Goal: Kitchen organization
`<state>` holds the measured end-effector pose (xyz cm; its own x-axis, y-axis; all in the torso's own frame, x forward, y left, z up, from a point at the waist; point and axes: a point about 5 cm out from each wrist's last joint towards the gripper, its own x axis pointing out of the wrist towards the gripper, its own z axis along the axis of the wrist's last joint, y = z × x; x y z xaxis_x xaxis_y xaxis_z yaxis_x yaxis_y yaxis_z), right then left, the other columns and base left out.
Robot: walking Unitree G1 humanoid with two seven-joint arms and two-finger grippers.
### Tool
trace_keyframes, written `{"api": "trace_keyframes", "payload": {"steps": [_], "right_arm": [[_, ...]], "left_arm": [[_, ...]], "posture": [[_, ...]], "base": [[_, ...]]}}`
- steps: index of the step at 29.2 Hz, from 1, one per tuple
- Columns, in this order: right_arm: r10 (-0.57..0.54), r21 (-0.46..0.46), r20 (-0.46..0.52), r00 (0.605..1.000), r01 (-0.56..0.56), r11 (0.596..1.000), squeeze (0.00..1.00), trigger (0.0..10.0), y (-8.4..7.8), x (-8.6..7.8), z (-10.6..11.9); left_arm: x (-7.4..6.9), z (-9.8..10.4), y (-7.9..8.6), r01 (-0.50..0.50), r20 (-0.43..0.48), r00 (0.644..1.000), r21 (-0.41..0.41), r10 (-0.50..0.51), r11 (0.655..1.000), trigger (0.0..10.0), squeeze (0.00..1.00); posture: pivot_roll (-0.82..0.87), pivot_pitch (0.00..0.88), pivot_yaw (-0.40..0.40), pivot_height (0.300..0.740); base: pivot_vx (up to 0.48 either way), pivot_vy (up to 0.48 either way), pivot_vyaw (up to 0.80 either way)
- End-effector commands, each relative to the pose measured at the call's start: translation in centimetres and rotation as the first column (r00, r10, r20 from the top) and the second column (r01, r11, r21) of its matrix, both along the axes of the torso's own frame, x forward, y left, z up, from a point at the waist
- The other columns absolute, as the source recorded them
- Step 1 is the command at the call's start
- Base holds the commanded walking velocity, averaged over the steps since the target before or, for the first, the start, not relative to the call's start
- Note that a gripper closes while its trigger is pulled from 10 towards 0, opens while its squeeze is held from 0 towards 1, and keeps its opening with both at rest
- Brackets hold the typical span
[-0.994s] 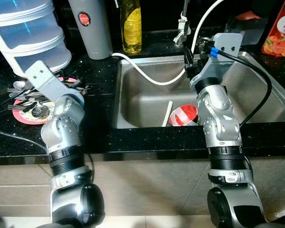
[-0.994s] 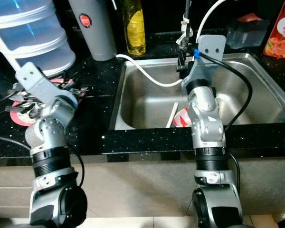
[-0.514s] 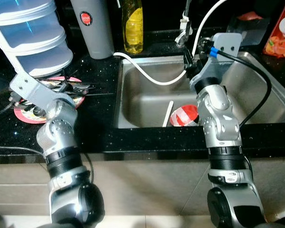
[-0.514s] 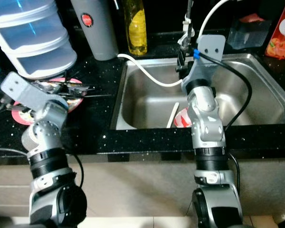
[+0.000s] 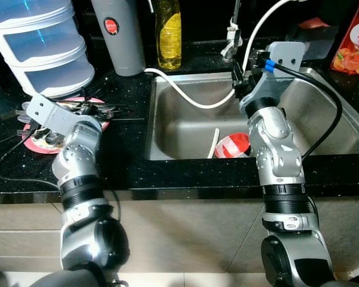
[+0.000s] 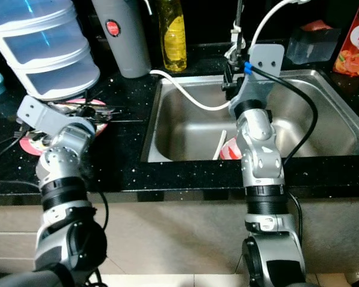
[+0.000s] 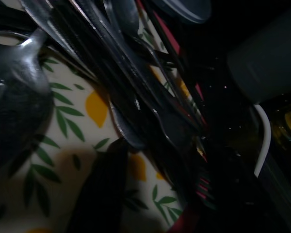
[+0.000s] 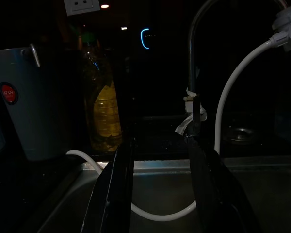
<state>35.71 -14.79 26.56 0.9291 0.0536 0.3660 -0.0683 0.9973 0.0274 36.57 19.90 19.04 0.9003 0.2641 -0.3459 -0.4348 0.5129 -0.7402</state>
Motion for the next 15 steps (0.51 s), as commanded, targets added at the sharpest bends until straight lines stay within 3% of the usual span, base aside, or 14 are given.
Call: {"api": "trace_keyframes", "payload": {"steps": [1,15], "right_arm": [[0.007,-0.001,0.002,1.000,-0.007,1.000,0.00,10.0,0.26,0.03,0.16],[0.008,-0.002,0.003,1.000,-0.008,1.000,0.00,10.0,0.18,0.09,0.20]], "left_arm": [[-0.20,-1.65,0.74,-0.008,-0.065,0.998,-0.024,0.007,1.000,0.0,0.00],[-0.07,-1.39,1.37,-0.035,-0.032,0.999,-0.024,0.035,0.999,0.0,0.00]], "posture": [[-0.05,0.000,0.079,0.740],[-0.05,0.000,0.070,0.740]], "base": [[0.000,0.000,0.00],[0.000,0.000,0.00]]}}
